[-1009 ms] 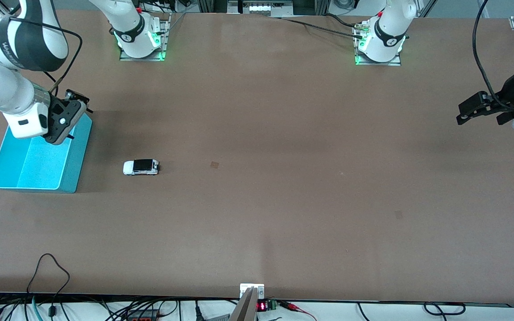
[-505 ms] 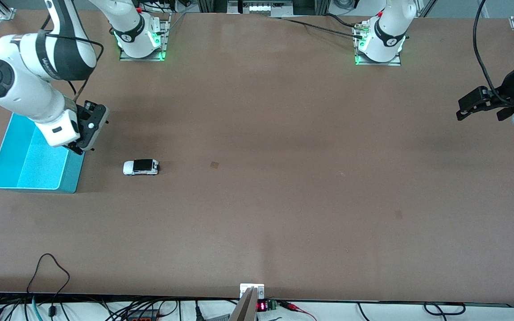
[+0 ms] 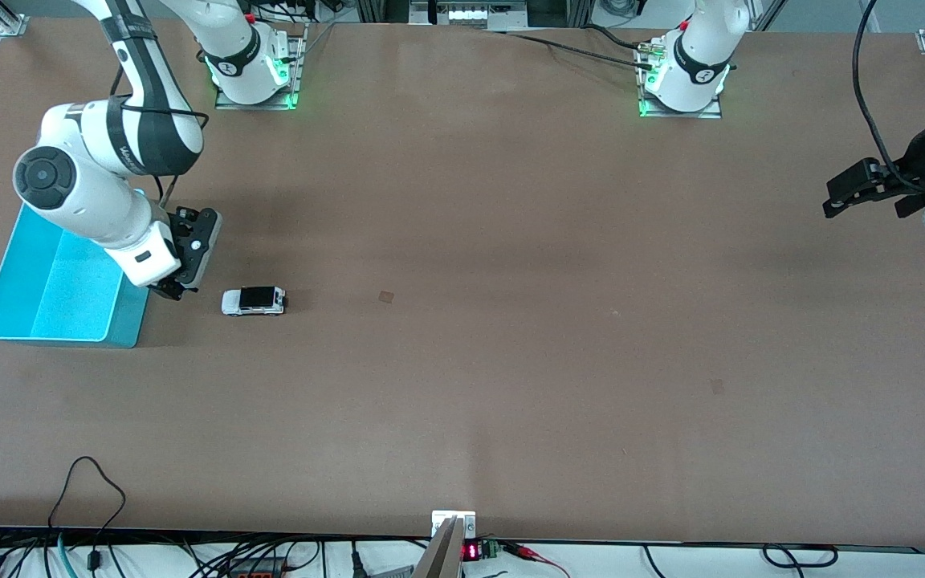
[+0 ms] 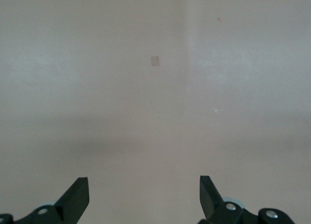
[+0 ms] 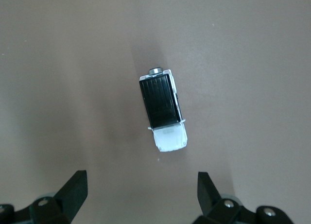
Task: Wind and store white jeep toy
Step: 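Move the right gripper over to the stopped jeep, then lower the right gripper and close it on the jeep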
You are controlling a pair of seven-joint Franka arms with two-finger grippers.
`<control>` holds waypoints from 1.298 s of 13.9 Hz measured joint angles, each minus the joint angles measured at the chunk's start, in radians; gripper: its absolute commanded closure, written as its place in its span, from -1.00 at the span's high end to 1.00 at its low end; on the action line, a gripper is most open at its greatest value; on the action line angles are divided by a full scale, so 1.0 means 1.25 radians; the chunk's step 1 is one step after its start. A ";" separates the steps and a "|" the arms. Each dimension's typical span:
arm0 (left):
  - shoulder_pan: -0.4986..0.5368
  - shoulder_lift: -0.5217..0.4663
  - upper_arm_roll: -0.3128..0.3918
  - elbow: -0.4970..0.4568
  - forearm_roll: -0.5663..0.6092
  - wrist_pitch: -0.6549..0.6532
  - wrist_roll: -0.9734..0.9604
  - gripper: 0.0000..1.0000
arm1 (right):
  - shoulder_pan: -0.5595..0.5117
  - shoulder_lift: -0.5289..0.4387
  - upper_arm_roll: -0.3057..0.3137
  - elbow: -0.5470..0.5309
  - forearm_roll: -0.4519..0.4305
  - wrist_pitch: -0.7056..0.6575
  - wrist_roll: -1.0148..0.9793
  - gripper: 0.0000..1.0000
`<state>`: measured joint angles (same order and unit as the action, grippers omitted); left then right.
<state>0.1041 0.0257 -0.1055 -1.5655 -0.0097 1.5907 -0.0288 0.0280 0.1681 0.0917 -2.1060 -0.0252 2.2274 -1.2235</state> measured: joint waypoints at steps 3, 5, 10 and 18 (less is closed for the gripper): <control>0.001 0.000 0.002 -0.002 0.000 0.003 0.000 1.00 | 0.000 0.014 0.004 -0.030 -0.016 0.050 -0.001 1.00; 0.002 0.002 0.003 -0.003 0.000 0.007 0.000 1.00 | 0.000 0.032 0.009 -0.035 -0.018 0.083 -0.002 1.00; 0.002 0.005 0.003 -0.003 0.000 0.011 0.000 1.00 | 0.020 0.102 0.020 -0.041 -0.069 0.193 -0.006 1.00; 0.013 0.005 0.003 -0.004 -0.001 0.011 -0.001 1.00 | 0.033 0.157 0.020 -0.042 -0.079 0.283 -0.006 1.00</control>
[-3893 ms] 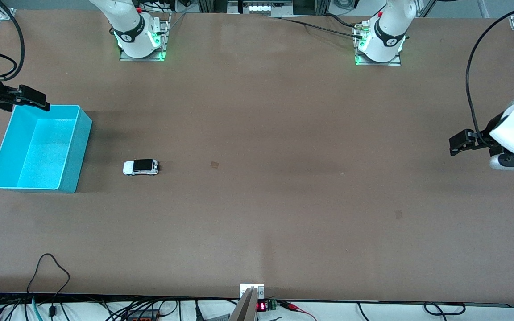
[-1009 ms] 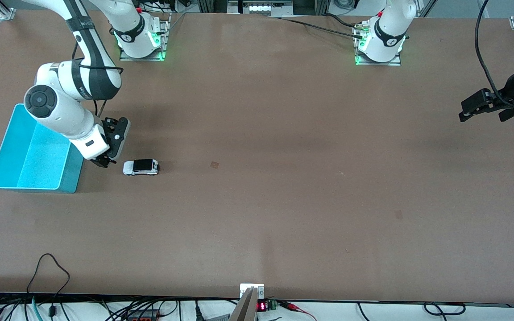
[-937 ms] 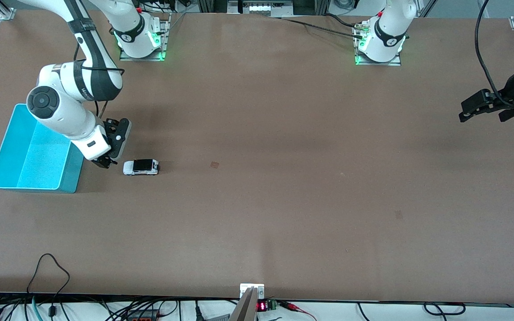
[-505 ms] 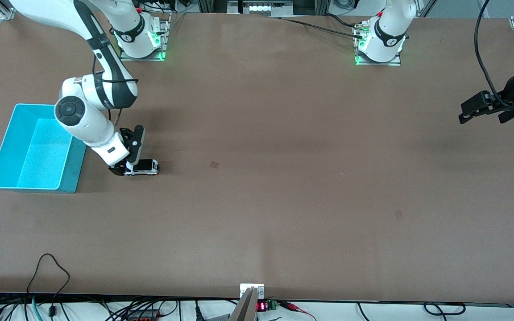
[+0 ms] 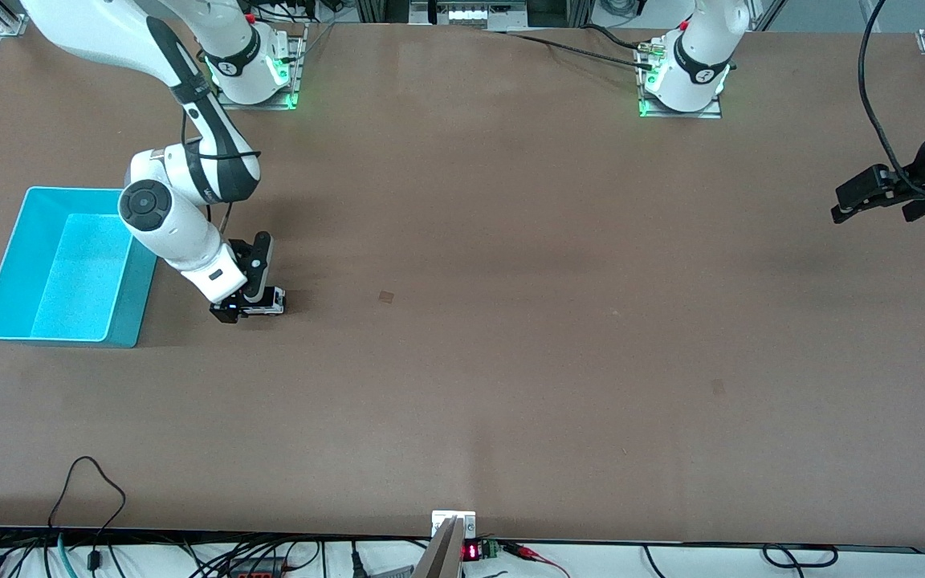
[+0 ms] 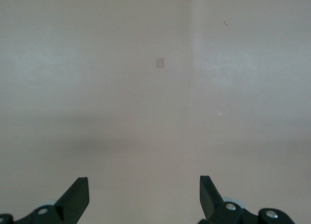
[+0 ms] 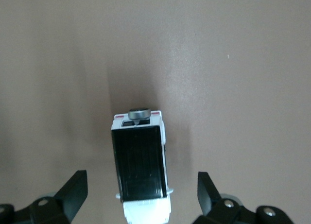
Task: Wind and store white jeep toy
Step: 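Lower the right gripper and close it on the jeep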
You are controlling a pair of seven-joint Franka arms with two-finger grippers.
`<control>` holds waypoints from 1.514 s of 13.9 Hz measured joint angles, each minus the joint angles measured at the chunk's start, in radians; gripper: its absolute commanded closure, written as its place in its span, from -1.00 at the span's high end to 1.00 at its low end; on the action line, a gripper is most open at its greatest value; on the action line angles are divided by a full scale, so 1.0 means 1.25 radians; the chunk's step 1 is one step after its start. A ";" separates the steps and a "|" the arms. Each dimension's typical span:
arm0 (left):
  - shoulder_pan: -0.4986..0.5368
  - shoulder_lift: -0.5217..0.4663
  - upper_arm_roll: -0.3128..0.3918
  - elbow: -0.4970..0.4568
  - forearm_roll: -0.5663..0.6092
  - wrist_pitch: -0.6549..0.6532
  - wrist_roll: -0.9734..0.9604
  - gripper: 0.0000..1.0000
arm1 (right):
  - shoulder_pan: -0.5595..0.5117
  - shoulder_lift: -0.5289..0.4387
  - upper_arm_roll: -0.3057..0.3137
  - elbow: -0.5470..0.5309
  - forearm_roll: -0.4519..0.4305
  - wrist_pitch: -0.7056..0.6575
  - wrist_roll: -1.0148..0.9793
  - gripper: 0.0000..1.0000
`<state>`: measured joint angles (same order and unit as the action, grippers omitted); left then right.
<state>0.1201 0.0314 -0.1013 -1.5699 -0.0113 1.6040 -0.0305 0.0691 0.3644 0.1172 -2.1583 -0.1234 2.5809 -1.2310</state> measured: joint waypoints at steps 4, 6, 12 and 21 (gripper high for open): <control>0.000 0.000 0.000 0.000 0.000 0.000 0.000 1.00 | 0.000 0.021 0.000 0.000 -0.006 0.016 0.000 1.00; 0.000 0.000 0.000 0.000 0.000 0.000 0.000 1.00 | 0.000 0.027 0.000 0.000 -0.007 0.020 0.000 1.00; 0.000 0.000 0.000 0.000 0.000 0.000 0.000 1.00 | 0.000 0.051 0.000 0.000 -0.014 0.037 0.000 1.00; 0.000 0.000 0.000 0.000 0.000 0.000 0.000 1.00 | 0.000 0.068 0.000 0.000 -0.014 0.063 0.000 -0.96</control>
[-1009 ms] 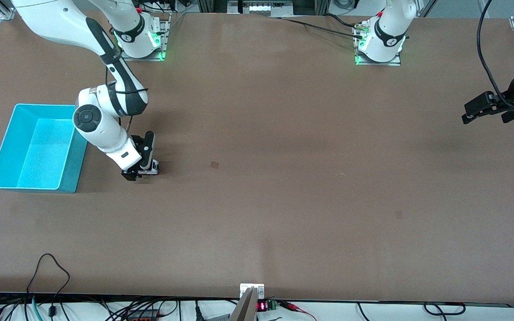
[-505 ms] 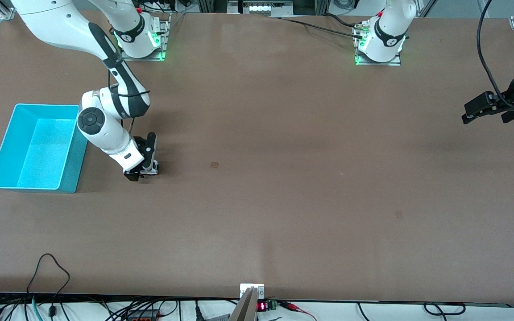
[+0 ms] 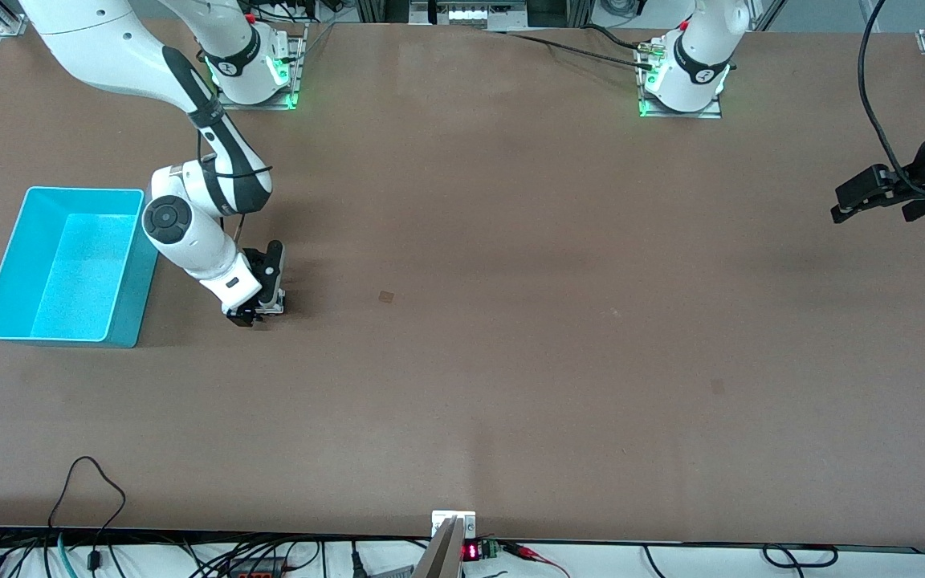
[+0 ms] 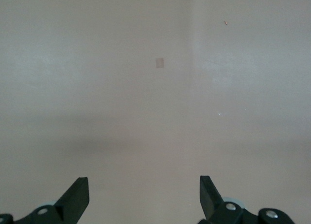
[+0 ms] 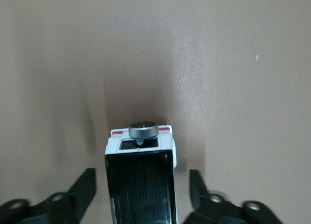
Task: Wind and store white jeep toy
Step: 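Lower the right gripper and close it on the jeep, then lift the jeep with the right gripper and carry it over the bin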
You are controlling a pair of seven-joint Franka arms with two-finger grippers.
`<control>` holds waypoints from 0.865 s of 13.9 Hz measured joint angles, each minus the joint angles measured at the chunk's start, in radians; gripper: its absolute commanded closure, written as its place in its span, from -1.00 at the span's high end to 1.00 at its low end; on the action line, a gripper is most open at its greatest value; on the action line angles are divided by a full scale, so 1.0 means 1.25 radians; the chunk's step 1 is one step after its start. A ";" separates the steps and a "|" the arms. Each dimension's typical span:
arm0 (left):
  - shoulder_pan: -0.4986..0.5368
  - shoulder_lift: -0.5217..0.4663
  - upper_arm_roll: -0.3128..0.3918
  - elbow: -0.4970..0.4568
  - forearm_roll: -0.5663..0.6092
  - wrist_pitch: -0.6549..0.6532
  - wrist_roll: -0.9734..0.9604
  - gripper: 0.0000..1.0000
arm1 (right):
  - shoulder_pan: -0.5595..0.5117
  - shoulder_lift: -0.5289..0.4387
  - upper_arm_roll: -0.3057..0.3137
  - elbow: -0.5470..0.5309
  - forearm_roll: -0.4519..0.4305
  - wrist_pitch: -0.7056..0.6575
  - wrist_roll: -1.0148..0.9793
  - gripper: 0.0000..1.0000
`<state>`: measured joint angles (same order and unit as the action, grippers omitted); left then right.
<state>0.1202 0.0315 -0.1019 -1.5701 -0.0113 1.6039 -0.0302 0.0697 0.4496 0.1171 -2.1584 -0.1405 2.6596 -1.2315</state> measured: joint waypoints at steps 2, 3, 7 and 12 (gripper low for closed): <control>0.000 0.000 0.000 0.000 0.000 0.000 0.000 1.00 | 0.000 0.000 0.000 0.000 0.000 0.001 0.000 -1.00; 0.000 0.000 0.000 0.000 0.000 0.000 0.000 1.00 | 0.000 -0.001 0.000 0.000 0.000 0.001 0.000 -1.00; 0.000 0.000 0.000 0.000 0.000 0.000 0.000 1.00 | 0.000 -0.001 0.000 0.000 0.000 0.001 0.000 -1.00; 0.000 0.000 -0.001 0.000 0.000 -0.001 0.000 1.00 | -0.002 -0.017 -0.005 0.012 0.000 -0.002 0.020 -1.00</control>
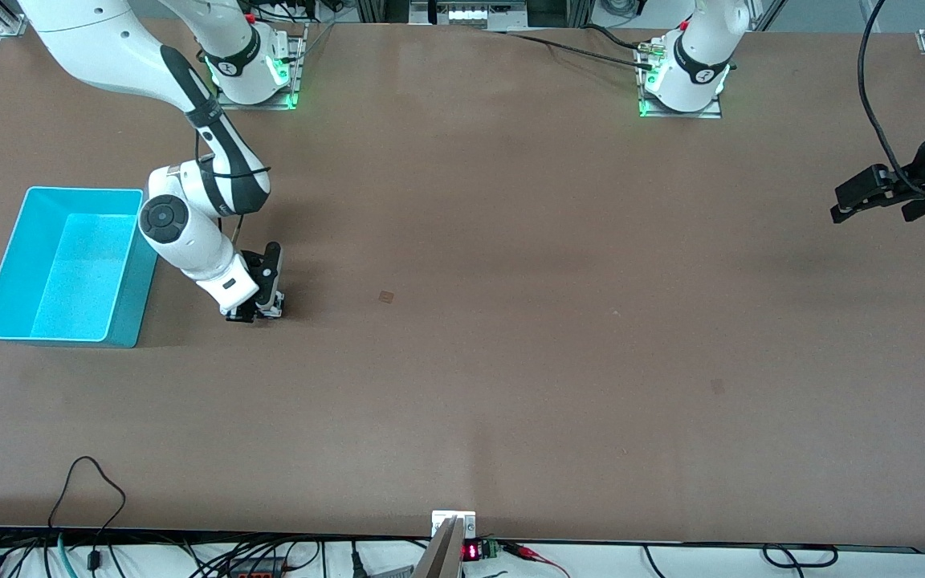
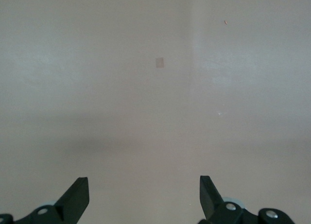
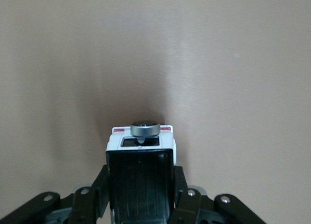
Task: Wind and store white jeep toy
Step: 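Lift the jeep with the right gripper and carry it over the bin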
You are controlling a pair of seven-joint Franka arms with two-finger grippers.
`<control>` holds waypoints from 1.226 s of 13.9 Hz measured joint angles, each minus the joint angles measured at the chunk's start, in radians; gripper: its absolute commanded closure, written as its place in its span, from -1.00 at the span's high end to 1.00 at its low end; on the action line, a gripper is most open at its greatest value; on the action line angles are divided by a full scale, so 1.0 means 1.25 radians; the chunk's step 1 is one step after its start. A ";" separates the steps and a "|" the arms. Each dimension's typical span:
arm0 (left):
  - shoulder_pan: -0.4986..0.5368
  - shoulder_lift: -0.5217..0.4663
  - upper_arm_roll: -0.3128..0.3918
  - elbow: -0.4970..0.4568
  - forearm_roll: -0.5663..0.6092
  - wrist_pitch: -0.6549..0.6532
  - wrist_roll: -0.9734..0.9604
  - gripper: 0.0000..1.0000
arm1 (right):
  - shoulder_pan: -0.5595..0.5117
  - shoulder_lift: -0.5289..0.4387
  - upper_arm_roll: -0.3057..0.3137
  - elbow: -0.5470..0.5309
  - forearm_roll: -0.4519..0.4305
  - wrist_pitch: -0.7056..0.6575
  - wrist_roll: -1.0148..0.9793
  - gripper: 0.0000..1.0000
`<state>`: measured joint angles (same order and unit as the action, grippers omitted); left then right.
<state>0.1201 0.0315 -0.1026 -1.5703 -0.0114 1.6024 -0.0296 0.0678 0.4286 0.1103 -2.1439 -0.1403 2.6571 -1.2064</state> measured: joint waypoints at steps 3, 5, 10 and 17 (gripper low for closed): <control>0.000 0.000 0.000 0.000 0.000 -0.001 0.000 1.00 | -0.005 -0.070 -0.006 0.012 0.000 -0.074 0.074 -1.00; 0.000 0.000 0.000 -0.001 0.000 -0.001 0.000 1.00 | -0.022 -0.135 -0.008 0.015 0.001 -0.136 0.146 -1.00; 0.000 0.000 -0.001 -0.001 0.000 -0.001 0.000 1.00 | -0.085 -0.284 -0.029 0.021 0.038 -0.307 0.366 -1.00; 0.000 0.000 -0.002 -0.002 0.000 -0.002 0.000 1.00 | -0.093 -0.353 -0.234 0.041 0.147 -0.468 0.478 -1.00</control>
<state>0.1200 0.0319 -0.1046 -1.5730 -0.0114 1.5996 -0.0296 -0.0479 -0.0122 -0.1821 -2.0930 0.0433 2.0727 -0.6085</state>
